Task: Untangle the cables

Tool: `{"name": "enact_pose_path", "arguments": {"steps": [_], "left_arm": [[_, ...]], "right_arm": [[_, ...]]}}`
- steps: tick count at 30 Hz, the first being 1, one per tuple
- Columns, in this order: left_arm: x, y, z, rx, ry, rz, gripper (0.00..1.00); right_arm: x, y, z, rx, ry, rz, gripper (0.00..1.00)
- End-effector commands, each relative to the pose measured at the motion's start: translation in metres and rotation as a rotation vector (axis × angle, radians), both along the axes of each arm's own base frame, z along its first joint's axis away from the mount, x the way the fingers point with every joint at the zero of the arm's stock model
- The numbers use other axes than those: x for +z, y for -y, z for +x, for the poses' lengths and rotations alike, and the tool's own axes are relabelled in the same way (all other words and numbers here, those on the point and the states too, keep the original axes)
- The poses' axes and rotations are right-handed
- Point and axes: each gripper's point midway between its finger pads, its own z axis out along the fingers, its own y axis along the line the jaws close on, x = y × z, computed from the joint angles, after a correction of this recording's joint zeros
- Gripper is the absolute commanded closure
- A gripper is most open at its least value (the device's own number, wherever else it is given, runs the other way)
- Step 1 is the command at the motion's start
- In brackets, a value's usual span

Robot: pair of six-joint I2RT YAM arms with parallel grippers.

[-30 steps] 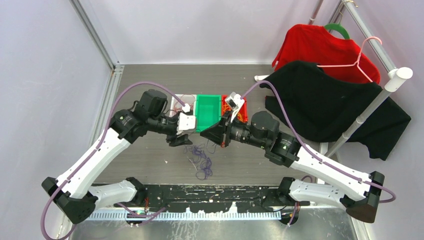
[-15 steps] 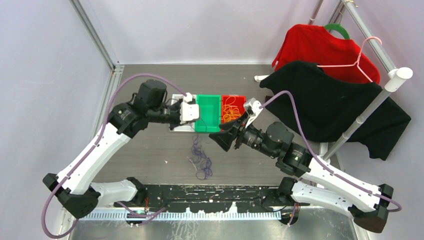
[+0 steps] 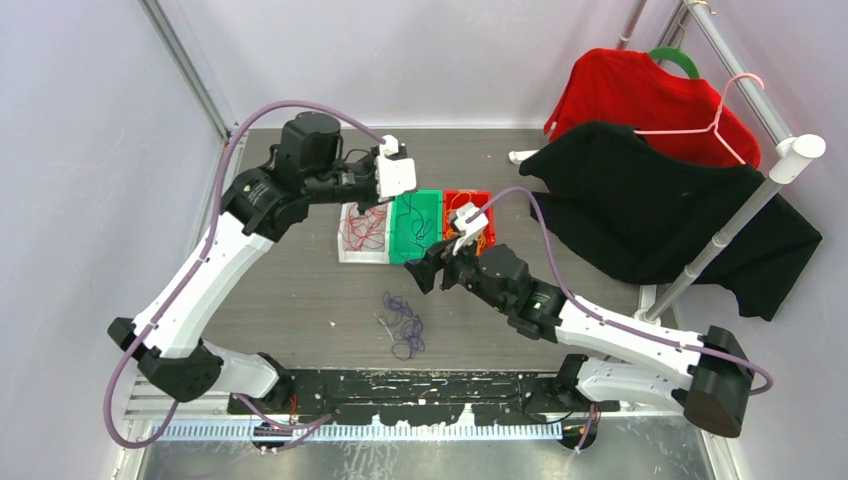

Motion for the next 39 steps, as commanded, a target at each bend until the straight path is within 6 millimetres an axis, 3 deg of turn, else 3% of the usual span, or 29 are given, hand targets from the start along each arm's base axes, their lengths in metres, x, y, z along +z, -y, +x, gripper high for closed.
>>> {"name": "enact_pose_path", "arguments": {"steps": [1, 9, 13, 18, 21, 23, 35, 39], "left_arm": [[0.018, 0.009, 0.016, 0.017, 0.07, -0.026, 1.0], [-0.012, 0.024, 0.066, 0.111, 0.119, 0.047, 1.0], [-0.031, 0.027, 0.094, 0.174, 0.157, 0.092, 1.0], [-0.069, 0.025, 0.121, 0.203, 0.206, 0.212, 1.0], [-0.095, 0.023, 0.143, 0.246, 0.235, 0.293, 1.0], [-0.108, 0.022, 0.157, 0.284, 0.251, 0.339, 1.0], [-0.154, 0.026, 0.205, 0.361, 0.26, 0.39, 1.0], [-0.175, 0.026, 0.211, 0.37, 0.244, 0.409, 1.0]], "right_arm": [[0.015, -0.001, 0.029, -0.118, 0.096, 0.046, 0.23], [-0.023, 0.02, 0.034, -0.215, 0.056, 0.006, 0.27], [-0.052, 0.047, 0.028, -0.284, 0.0, -0.065, 0.3], [-0.076, 0.091, 0.022, -0.441, -0.058, -0.059, 0.32], [-0.073, 0.123, 0.024, -0.577, -0.039, -0.035, 0.31], [-0.064, 0.132, 0.024, -0.602, -0.021, -0.03, 0.31], [-0.046, 0.138, 0.025, -0.631, -0.015, 0.003, 0.35], [-0.044, 0.14, 0.026, -0.644, -0.01, 0.01, 0.36]]}}
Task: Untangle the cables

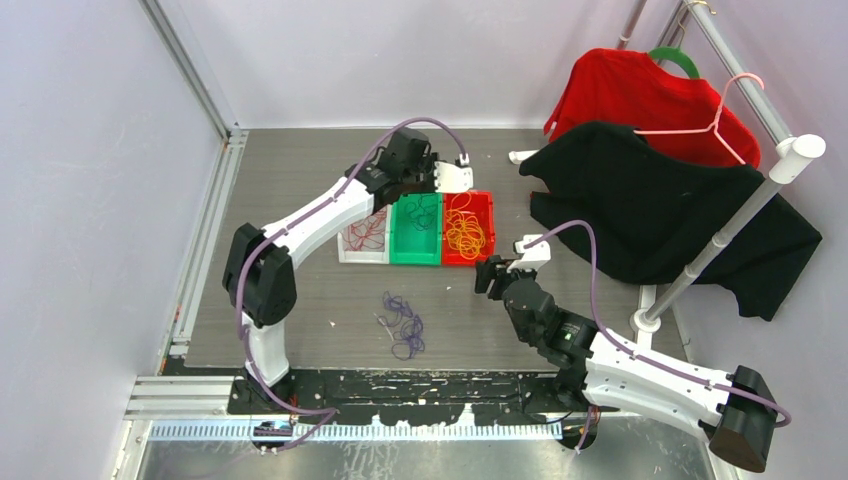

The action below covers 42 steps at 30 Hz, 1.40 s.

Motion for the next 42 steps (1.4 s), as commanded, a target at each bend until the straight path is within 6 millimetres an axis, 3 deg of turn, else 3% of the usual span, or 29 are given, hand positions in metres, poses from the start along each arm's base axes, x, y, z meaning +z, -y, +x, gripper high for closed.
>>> {"name": "enact_pose_path", "arguments": {"steps": [1, 6, 10, 17, 23, 26, 33, 39, 42], "left_arm": [[0.005, 0.001, 0.02, 0.031, 0.078, -0.031, 1.0], [-0.028, -0.007, 0.024, 0.035, 0.054, 0.003, 1.0], [-0.043, -0.003, 0.023, 0.035, 0.015, -0.016, 1.0], [-0.073, -0.003, 0.012, 0.051, -0.083, -0.025, 1.0], [-0.086, -0.005, -0.007, 0.04, -0.184, -0.02, 1.0], [-0.092, -0.009, -0.018, 0.065, -0.267, -0.01, 0.88], [-0.09, -0.014, -0.022, 0.127, -0.361, -0.018, 0.55], [-0.059, -0.018, -0.017, 0.139, -0.373, -0.055, 0.41], [-0.037, -0.022, -0.013, 0.155, -0.388, -0.09, 0.39]], "right_arm": [[0.03, 0.002, 0.007, -0.052, 0.055, 0.075, 0.36], [0.031, 0.003, 0.007, -0.058, 0.056, 0.077, 0.37], [0.031, 0.003, 0.008, -0.064, 0.055, 0.081, 0.38], [0.03, 0.002, 0.009, -0.07, 0.045, 0.074, 0.39], [0.034, 0.001, 0.009, -0.066, 0.048, 0.079, 0.39], [0.037, 0.0, 0.009, -0.064, 0.051, 0.086, 0.39], [0.046, -0.001, 0.01, -0.054, 0.057, 0.084, 0.39], [0.047, -0.001, 0.008, -0.046, 0.053, 0.069, 0.39], [0.047, -0.001, 0.007, -0.037, 0.05, 0.068, 0.38]]}}
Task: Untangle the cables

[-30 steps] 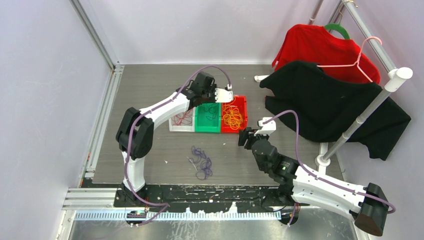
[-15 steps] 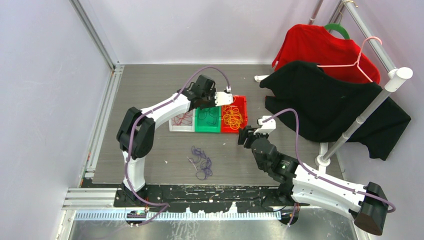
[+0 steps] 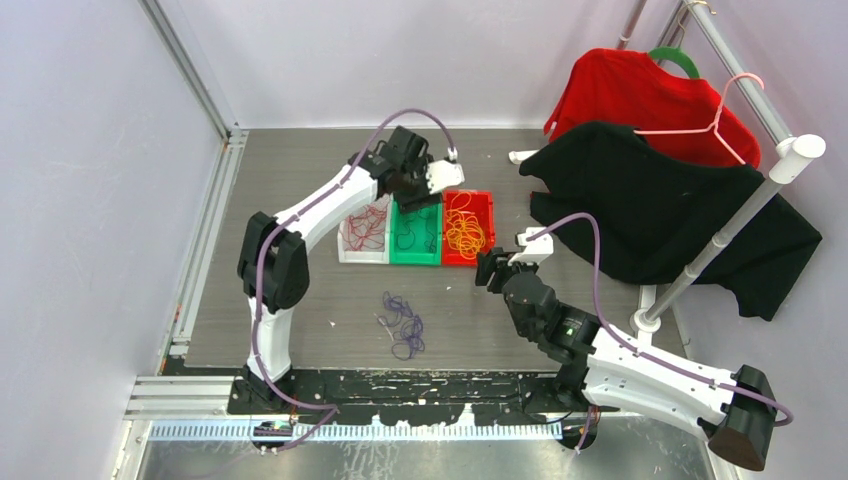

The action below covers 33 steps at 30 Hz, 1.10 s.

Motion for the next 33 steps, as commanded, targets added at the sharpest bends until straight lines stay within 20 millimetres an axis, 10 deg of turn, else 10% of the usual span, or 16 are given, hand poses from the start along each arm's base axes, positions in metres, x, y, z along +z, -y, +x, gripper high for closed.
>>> {"name": "enact_pose_path", "arguments": {"steps": [1, 8, 17, 33], "left_arm": [[0.05, -0.005, 0.004, 0.036, -0.024, -0.087, 0.39], [0.1, -0.036, -0.052, 0.045, -0.199, -0.116, 0.34], [0.052, -0.074, -0.195, -0.094, -0.548, -0.124, 0.36], [-0.072, -0.05, -0.186, 0.012, -0.571, -0.099, 0.42]], "right_arm": [[0.023, -0.004, 0.001, 0.012, 0.03, 0.047, 0.38], [-0.004, -0.048, -0.012, 0.246, -0.057, 0.008, 0.32], [-0.046, -0.098, -0.033, 0.474, -0.197, 0.046, 0.32], [-0.051, -0.074, -0.034, 0.381, -0.175, 0.105, 0.42]]}}
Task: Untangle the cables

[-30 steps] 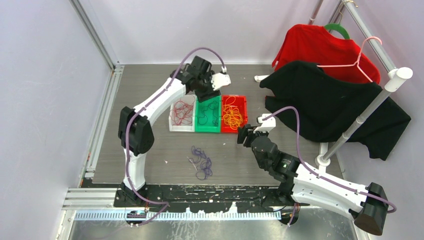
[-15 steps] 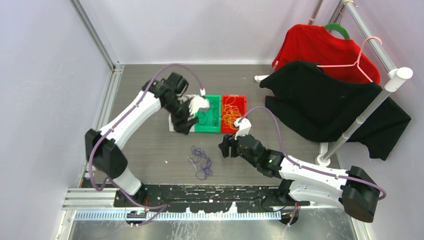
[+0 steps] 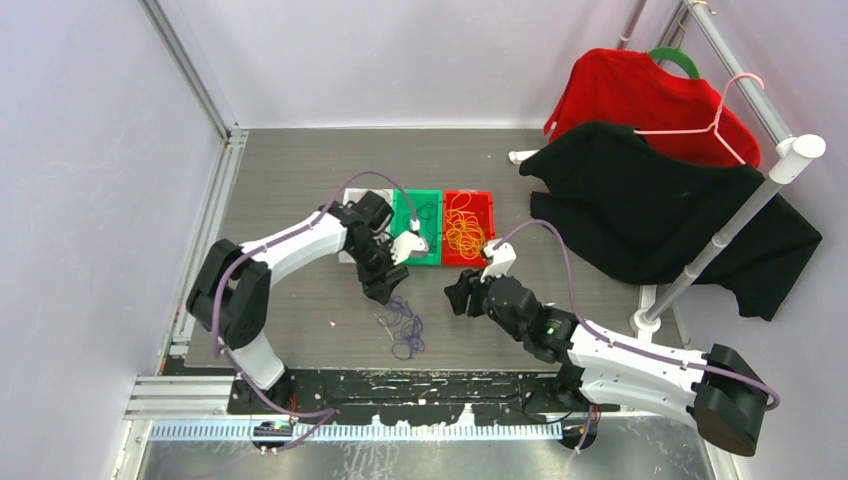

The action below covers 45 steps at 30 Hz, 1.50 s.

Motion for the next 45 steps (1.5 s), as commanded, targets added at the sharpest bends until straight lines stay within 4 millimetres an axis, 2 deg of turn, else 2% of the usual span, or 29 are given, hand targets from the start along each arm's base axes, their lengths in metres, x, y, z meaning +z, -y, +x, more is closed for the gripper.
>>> {"name": "enact_pose_path", "arguments": {"steps": [1, 5, 7, 10, 15, 18, 23, 28, 32, 34, 36, 40, 42, 45], "left_arm": [[-0.018, 0.021, 0.023, 0.01, 0.069, -0.037, 0.42], [-0.029, 0.028, 0.023, 0.011, 0.035, -0.051, 0.48], [-0.032, 0.03, 0.019, 0.002, 0.014, -0.055, 0.59], [-0.028, 0.027, 0.019, 0.005, 0.024, -0.042, 0.69], [-0.019, 0.023, 0.026, 0.014, 0.073, -0.04, 0.85], [-0.015, 0.022, 0.028, 0.02, 0.089, -0.039, 0.94], [-0.004, 0.021, 0.027, 0.024, 0.087, -0.035, 0.99], [0.019, 0.02, 0.022, 0.024, 0.086, -0.045, 1.0], [0.043, 0.016, 0.016, 0.045, 0.087, -0.058, 1.0], [0.059, 0.015, 0.012, 0.055, 0.09, -0.069, 1.0], [0.074, 0.016, 0.007, 0.059, 0.09, -0.093, 1.0], [0.102, 0.018, -0.004, 0.078, 0.073, -0.142, 1.0], [0.112, 0.02, -0.01, 0.083, 0.057, -0.166, 1.0], [0.122, 0.022, -0.015, 0.102, 0.045, -0.196, 1.0]], "right_arm": [[0.019, -0.004, 0.001, 0.003, 0.033, 0.068, 0.41], [0.018, -0.009, -0.006, 0.057, 0.035, 0.078, 0.37], [0.021, -0.022, -0.019, 0.171, 0.035, 0.098, 0.34], [0.02, -0.047, -0.042, 0.366, 0.008, 0.088, 0.31], [0.0, -0.076, -0.073, 0.584, 0.012, -0.077, 0.29], [-0.014, -0.091, -0.084, 0.665, 0.032, -0.185, 0.28], [-0.032, -0.107, -0.072, 0.655, 0.071, -0.279, 0.29], [-0.028, -0.115, -0.054, 0.595, 0.151, -0.283, 0.29], [-0.025, -0.111, -0.035, 0.479, 0.192, -0.261, 0.32], [-0.017, -0.108, -0.028, 0.421, 0.209, -0.21, 0.31], [0.0, -0.104, -0.021, 0.358, 0.237, -0.148, 0.29], [0.05, -0.1, -0.007, 0.259, 0.313, 0.014, 0.26], [0.07, -0.103, -0.003, 0.242, 0.339, 0.068, 0.26], [0.089, -0.111, 0.0, 0.246, 0.366, 0.115, 0.26]]}}
